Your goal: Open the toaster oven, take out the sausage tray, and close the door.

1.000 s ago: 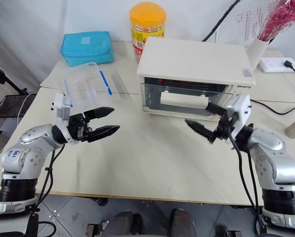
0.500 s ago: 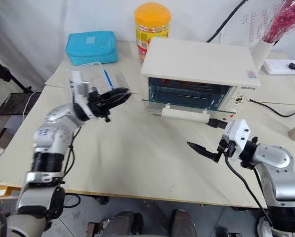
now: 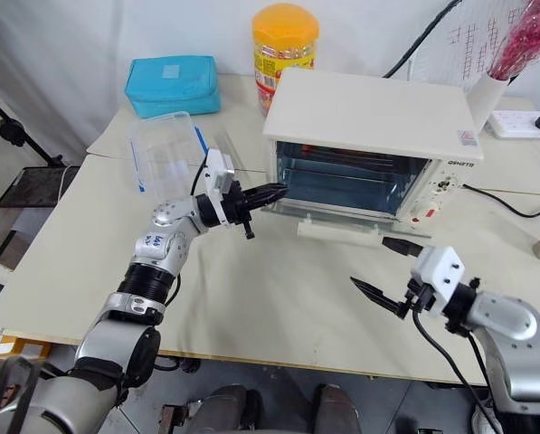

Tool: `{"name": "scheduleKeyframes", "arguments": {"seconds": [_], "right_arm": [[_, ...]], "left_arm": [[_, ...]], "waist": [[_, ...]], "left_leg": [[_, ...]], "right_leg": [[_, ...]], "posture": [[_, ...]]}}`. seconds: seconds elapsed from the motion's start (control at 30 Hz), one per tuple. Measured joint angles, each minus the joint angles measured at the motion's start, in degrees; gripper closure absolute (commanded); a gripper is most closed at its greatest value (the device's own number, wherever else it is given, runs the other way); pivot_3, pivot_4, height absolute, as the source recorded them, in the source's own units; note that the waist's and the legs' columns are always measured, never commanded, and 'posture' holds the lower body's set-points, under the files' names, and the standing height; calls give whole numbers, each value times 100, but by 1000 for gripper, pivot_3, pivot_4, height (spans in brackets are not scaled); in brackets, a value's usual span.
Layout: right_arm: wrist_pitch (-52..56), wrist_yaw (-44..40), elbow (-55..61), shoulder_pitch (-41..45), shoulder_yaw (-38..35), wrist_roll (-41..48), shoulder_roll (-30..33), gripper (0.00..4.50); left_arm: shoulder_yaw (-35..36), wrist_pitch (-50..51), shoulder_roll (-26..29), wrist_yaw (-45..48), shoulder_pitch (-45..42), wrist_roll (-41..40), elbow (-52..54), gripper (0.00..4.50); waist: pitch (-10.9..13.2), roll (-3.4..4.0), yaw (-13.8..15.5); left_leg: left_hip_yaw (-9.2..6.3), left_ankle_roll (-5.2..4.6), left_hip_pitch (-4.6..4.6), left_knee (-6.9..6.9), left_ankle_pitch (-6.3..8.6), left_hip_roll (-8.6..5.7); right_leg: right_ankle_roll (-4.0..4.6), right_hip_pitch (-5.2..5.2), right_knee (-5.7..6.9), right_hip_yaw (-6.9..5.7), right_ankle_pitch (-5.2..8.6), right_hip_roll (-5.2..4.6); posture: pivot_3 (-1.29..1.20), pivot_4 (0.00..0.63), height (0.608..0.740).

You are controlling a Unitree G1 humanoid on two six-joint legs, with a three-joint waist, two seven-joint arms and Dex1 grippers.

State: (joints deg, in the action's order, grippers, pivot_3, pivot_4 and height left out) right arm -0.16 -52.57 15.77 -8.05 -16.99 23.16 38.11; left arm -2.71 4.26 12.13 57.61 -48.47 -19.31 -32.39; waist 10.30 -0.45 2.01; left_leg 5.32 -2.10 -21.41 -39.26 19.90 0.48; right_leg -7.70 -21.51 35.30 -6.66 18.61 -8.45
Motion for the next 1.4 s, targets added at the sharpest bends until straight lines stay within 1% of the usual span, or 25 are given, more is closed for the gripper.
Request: {"name": "scheduleKeyframes", "arguments": {"seconds": [0.13, 0.2, 0.27, 0.37, 0.47, 0.53, 0.63, 0.73, 0.83, 0.93, 1.03, 1.2, 1.33, 1.4], "right_arm": [[-120, 318, 257, -1061, -618, -48, -260, 0], [-176, 470, 363, -1588, -1132, -50, -369, 0], [-228, 553, 433, -1882, -1570, -43, -383, 0], [-224, 572, 527, -2002, -1969, -4, -332, 0], [-60, 608, 770, -1672, -1972, 33, -13, 0], [139, 727, 928, -1168, -1827, 5, 255, 0], [654, 1112, 1163, -257, -1132, -289, 502, 0], [1180, 1423, 1262, 480, -128, -666, 504, 0], [1298, 1572, 1291, 1140, 833, -1025, 225, 0], [1171, 1774, 1038, 1718, 1629, -1571, -132, 0], [961, 2061, 428, 2285, 2225, -2218, -509, 0], [371, 2615, -1154, 3540, 2797, -3343, -713, 0], [76, 2961, -2180, 4206, 3059, -4033, -741, 0], [-91, 3156, -2671, 4504, 3281, -4428, -763, 0]], "left_arm": [[-92, 14, 25, 148, 61, 129, 8, 4451], [-172, -14, 72, 197, 167, 233, 47, 4451], [-246, -40, 149, 212, 354, 358, 54, 4451], [-372, -67, 146, 208, 628, 478, 83, 4451], [-424, -59, 138, 167, 742, 535, 211, 4451], [-429, -57, 129, 113, 763, 555, 313, 4451], [-444, -42, 125, -1, 852, 595, 470, 4451], [-441, 31, 201, -121, 1049, 615, 730, 4451], [-373, 240, 327, -226, 1460, 560, 1270, 4451], [-55, 605, 536, -379, 1932, 285, 2076, 3856], [367, 968, 778, -600, 2401, -54, 2936, 2959], [939, 1492, 1206, -965, 3097, -514, 4181, 1340], [1172, 1769, 1338, -1222, 3613, -690, 4629, 30], [1174, 1870, 1344, -1285, 3675, -753, 4712, 7]], "waist": [[0, 0, 13], [-2, 4, 11], [-2, 3, -12], [-2, 3, -79], [-2, 3, -126], [-2, 4, -134], [-2, 4, -127], [-3, 5, -100], [-2, 5, -88], [-2, 4, -92], [-2, 4, -118], [-2, 4, -212], [-2, 4, -242], [-2, 4, -236]], "left_leg": [[3, 0, 2, 0, 0, 1], [7, 0, 8, 1, 0, 1], [9, 0, 11, 1, 0, 4], [15, 0, 18, 1, 0, 10], [17, 7, 24, 1, -6, 17], [16, 7, 26, 1, -8, 17], [7, 10, 22, 1, -10, 18], [5, 9, 15, 2, -10, 15], [2, 8, 11, 3, -9, 13], [1, 9, 11, 0, -9, 14], [0, 9, 11, -2, -10, 14], [-8, 9, 11, -2, -10, 11], [-9, 10, 12, 5, -10, 13], [-8, 11, 10, 4, -11, 13]], "right_leg": [[0, 1, -2, 1, 0, 1], [0, 3, -1, 8, 0, 0], [0, 5, -2, 10, 0, 1], [0, 6, 1, 18, 0, 3], [0, 4, 8, 23, 0, 5], [0, 4, 11, 25, 0, 4], [2, 1, 15, 19, 1, 3], [3, -4, 14, 14, 1, 3], [3, -5, 12, 10, 1, 2], [3, -3, 13, 9, 1, 1], [3, -3, 16, 11, 1, -2], [3, -1, 19, 9, 1, -5], [4, -2, 17, 5, 2, -3], [4, -2, 16, 5, 2, -3]], "posture": [[0, 150, 740], [0, 150, 740], [0, 150, 740], [0, 150, 740], [0, 150, 740], [0, 150, 740], [0, 150, 740], [0, 150, 740], [0, 150, 740], [0, 150, 740], [0, 150, 740], [0, 150, 740], [0, 150, 740], [0, 150, 740]]}}
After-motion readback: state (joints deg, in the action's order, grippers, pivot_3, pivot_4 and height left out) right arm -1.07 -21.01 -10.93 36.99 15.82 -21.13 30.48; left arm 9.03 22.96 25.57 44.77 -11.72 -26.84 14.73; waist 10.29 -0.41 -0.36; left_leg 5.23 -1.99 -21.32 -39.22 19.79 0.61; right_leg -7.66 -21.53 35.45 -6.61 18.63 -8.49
